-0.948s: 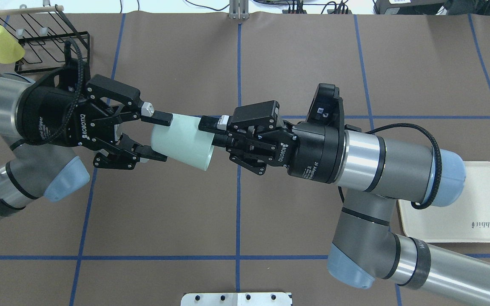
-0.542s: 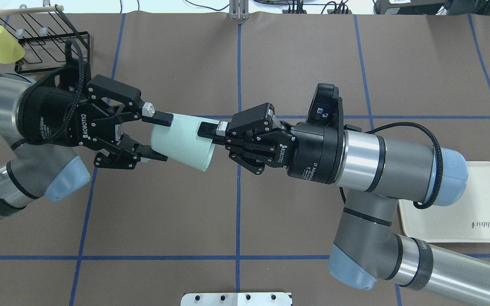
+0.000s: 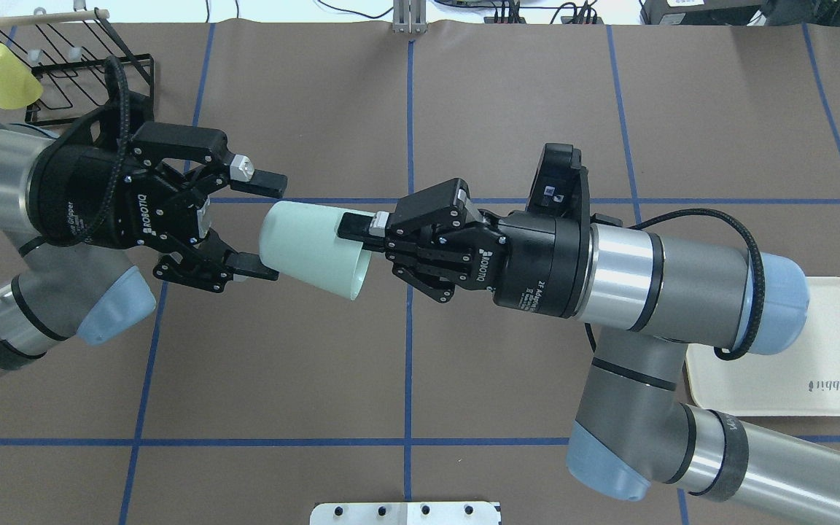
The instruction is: Left arm grabs green cup and hands to right arm on tray
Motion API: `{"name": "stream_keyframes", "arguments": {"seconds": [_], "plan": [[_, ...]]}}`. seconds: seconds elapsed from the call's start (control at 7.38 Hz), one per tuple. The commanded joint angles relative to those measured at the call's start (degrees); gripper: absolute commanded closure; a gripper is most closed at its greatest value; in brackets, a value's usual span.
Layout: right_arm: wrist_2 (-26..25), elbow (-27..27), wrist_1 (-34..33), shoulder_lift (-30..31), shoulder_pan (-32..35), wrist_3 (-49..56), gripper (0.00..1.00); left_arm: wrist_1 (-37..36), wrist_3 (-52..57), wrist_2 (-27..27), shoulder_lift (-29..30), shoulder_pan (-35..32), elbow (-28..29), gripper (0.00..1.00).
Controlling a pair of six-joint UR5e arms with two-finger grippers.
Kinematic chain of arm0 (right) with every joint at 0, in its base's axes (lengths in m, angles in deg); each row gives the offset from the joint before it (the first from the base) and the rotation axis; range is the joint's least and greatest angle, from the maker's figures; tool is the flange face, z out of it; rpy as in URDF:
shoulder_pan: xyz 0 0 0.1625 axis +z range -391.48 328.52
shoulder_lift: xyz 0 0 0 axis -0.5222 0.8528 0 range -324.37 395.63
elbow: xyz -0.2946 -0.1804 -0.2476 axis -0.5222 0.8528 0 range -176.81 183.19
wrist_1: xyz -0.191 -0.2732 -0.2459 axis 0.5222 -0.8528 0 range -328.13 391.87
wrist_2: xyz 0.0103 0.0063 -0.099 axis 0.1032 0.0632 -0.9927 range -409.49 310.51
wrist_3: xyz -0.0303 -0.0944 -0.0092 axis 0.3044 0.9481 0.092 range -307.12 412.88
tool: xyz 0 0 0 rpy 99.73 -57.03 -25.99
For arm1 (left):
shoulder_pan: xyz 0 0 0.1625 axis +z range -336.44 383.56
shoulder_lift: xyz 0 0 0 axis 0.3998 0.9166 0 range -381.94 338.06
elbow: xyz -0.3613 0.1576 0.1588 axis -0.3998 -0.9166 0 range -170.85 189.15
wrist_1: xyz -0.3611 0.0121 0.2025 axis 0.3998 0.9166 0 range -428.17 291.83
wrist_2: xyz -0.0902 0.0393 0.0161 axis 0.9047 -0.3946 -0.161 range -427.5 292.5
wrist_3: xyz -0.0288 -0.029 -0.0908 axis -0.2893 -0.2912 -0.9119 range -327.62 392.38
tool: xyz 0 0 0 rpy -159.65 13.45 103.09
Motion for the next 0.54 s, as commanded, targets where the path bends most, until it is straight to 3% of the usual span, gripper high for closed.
{"name": "stream_keyframes", "arguments": {"seconds": [0.0,0.14,0.41], "plan": [[0.1,0.0,0.0,0.3,0.5,0.0,1.00,-0.1,0.9,0.1,-0.4,0.0,0.2,0.00],[2.0,0.1,-0.2,1.0,2.0,0.0,1.00,-0.1,3.0,0.3,-0.4,-0.1,0.5,0.00],[11.9,0.2,-4.3,2.4,9.6,0.0,1.00,-0.3,4.5,0.6,-1.3,-0.3,0.7,0.00]]}}
